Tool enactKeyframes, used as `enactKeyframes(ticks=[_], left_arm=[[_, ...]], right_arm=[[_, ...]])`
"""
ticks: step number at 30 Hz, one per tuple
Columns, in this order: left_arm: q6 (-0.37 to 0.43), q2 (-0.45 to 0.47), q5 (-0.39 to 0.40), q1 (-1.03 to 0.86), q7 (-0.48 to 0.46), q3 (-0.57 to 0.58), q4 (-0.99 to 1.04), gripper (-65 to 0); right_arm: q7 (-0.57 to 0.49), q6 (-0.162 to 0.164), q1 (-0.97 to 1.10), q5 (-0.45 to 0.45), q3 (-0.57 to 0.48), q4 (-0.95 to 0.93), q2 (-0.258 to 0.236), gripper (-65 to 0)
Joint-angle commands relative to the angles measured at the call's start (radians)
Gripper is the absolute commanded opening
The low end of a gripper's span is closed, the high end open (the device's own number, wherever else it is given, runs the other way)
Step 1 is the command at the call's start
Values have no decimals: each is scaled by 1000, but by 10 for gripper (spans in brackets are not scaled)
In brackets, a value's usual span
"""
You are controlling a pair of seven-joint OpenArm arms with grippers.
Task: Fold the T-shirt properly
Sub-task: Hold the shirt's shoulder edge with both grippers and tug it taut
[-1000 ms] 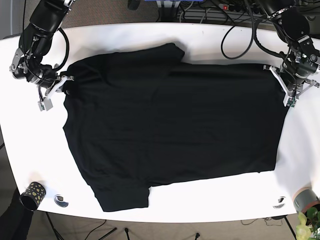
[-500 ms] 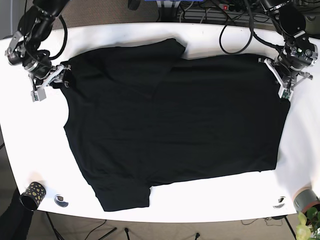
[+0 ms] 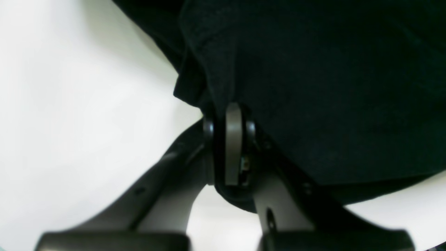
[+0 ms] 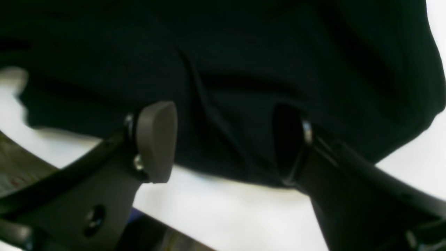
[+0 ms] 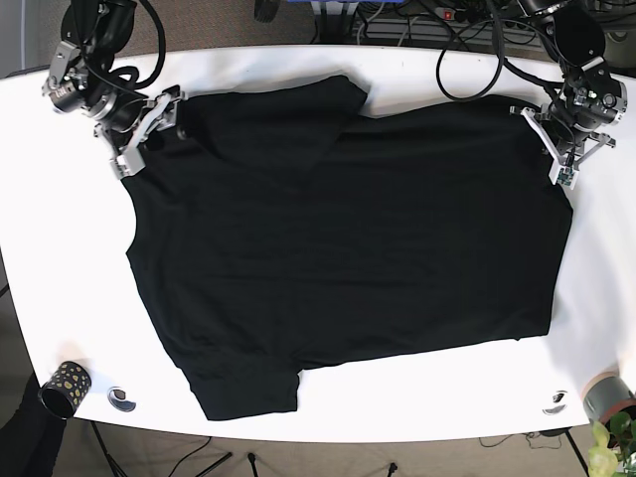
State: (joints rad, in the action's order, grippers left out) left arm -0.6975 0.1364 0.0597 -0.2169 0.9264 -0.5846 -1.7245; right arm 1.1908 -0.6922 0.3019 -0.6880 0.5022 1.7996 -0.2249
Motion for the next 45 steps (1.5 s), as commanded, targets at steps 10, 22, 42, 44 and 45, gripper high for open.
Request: enactKeyframes(ticks=[10, 22, 42, 44, 45], left_arm=[[-1, 12, 6, 1, -13, -8, -19, -650], [-1, 13, 7, 4, -13, -10, -24, -650], [-1, -57, 133, 115, 198, -93, -185, -650], [-1, -56, 131, 118, 198, -91, -184, -650], [-1, -56, 130, 130, 202, -91, -184, -650]], right_arm=[[-107, -6, -23, 199, -152, 18, -12, -371], [-107, -6, 0, 199, -144, 32, -9, -650], [-99, -6, -73, 139, 114, 167, -17, -650], [-99, -6, -99, 121, 114, 165, -21, -650], [-99, -6, -119, 118, 111, 157, -21, -650]])
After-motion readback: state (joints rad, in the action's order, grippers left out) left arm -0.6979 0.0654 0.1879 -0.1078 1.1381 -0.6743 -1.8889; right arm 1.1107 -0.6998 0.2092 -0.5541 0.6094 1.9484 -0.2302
